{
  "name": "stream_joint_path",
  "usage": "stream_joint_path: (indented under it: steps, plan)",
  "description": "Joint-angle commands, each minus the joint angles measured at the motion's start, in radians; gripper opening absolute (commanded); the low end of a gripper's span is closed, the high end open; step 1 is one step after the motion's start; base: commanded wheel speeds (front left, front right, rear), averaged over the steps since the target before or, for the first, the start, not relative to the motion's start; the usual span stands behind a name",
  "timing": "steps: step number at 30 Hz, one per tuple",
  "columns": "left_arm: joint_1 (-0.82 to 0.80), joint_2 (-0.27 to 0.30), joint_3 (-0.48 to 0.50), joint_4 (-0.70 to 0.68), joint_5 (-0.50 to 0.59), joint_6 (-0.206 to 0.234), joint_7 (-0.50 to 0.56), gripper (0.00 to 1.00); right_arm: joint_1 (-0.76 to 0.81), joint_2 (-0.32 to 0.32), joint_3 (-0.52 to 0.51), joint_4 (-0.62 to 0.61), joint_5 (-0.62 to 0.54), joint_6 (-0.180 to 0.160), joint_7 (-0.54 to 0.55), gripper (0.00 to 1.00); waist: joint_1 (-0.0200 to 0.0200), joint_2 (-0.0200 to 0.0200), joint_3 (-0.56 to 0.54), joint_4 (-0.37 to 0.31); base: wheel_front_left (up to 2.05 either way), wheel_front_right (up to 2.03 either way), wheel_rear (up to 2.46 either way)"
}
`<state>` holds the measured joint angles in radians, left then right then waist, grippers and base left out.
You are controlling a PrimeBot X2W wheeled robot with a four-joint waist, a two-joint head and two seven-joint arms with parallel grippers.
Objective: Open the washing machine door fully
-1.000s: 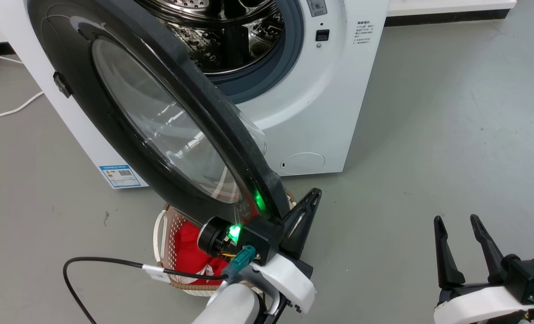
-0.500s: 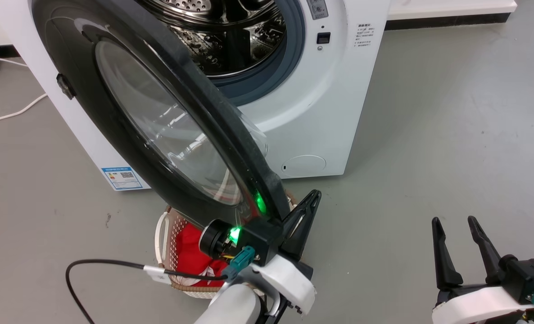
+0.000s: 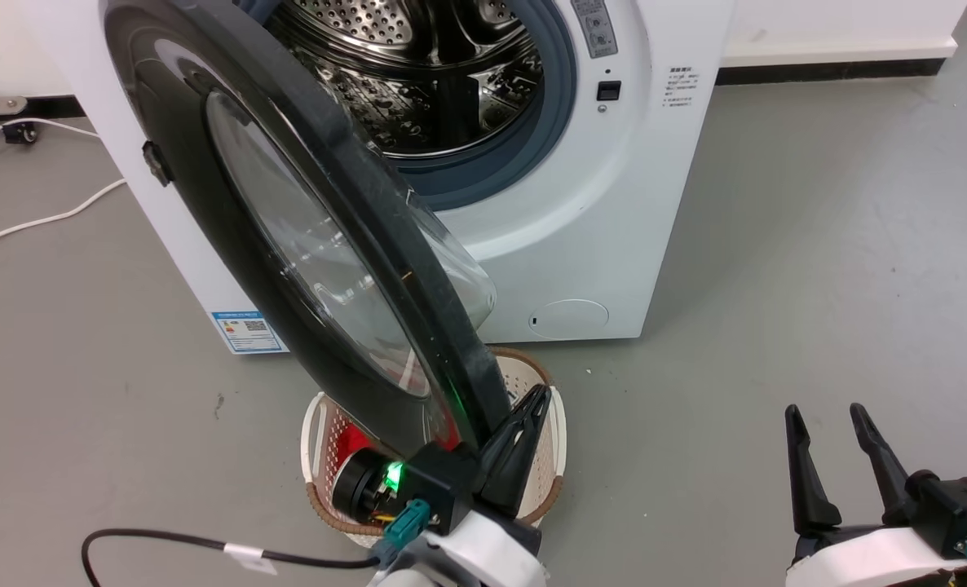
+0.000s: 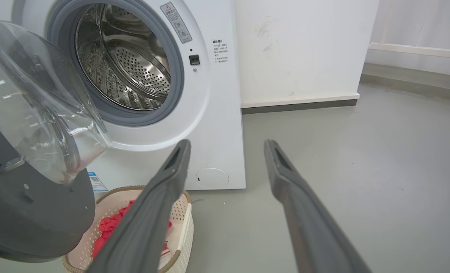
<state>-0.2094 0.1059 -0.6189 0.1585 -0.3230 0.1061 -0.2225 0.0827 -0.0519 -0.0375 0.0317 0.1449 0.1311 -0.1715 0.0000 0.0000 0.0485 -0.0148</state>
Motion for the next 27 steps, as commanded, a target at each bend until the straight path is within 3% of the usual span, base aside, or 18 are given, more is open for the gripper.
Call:
stream_joint_path:
  steps: [1,14,27]
  plan:
    - [0.003,0.041,0.044,0.013,-0.008,0.029,0.003,0.0,0.003,0.003,0.001,-0.002,0.004,-0.001,0.002,1.0,0.0,0.0,-0.003,0.004,0.0,0.0,0.0]
    - [0.121,0.089,0.052,-0.148,0.005,0.103,0.024,0.0,0.031,0.003,-0.003,-0.016,-0.001,-0.001,0.025,1.0,0.0,0.0,-0.032,0.066,0.0,0.0,0.0]
    - [0.214,0.119,0.028,-0.294,0.028,0.16,0.058,0.0,0.044,0.003,-0.014,-0.033,-0.002,-0.001,0.034,1.0,0.0,0.0,-0.035,0.205,0.0,0.0,0.0]
